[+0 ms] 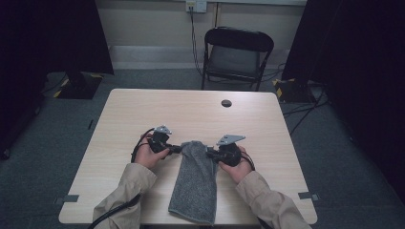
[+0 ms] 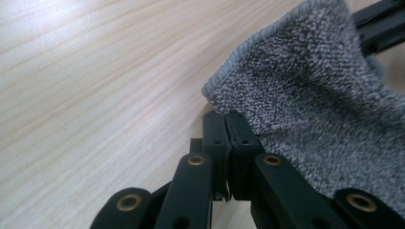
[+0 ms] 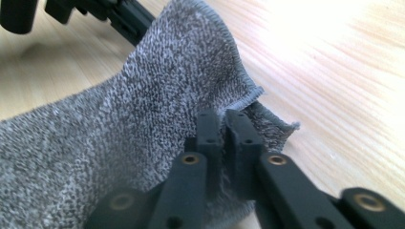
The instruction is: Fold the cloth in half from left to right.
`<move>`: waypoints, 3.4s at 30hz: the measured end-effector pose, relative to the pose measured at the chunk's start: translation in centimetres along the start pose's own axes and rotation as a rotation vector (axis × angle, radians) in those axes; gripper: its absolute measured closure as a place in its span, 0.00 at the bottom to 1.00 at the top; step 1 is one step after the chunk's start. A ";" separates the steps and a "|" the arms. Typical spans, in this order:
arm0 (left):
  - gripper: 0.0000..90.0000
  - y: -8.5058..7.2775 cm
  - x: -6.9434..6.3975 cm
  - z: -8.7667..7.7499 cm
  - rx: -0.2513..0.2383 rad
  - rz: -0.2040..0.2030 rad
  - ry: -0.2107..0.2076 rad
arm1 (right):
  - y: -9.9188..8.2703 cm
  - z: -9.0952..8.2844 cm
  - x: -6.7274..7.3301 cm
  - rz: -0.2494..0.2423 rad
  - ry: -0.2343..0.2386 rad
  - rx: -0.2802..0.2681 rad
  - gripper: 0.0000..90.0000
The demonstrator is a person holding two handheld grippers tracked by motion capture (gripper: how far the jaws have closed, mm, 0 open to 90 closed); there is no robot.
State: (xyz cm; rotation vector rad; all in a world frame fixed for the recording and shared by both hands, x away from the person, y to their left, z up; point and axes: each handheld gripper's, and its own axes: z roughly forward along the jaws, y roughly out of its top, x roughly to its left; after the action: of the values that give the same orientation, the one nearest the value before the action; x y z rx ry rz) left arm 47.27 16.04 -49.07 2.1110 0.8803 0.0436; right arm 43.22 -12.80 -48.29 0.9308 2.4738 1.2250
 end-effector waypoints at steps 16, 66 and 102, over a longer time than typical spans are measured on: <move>0.68 0.7 -1.3 1.3 0.026 0.047 0.030 | -0.2 1.2 0.0 -0.026 -0.083 0.082 0.88; 0.89 2.5 0.0 -1.1 -0.127 0.032 0.033 | 1.7 -1.1 0.0 -0.074 -0.069 0.011 0.98; 0.92 -1.3 1.3 -3.4 -0.158 0.003 -0.075 | 3.3 0.2 1.4 -0.118 -0.015 0.013 0.97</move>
State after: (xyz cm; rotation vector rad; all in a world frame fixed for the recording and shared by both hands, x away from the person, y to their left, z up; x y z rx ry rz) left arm 46.39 19.68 -48.07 1.9541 0.8024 0.0349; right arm 43.72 -10.31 -45.79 0.7821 2.4889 1.1605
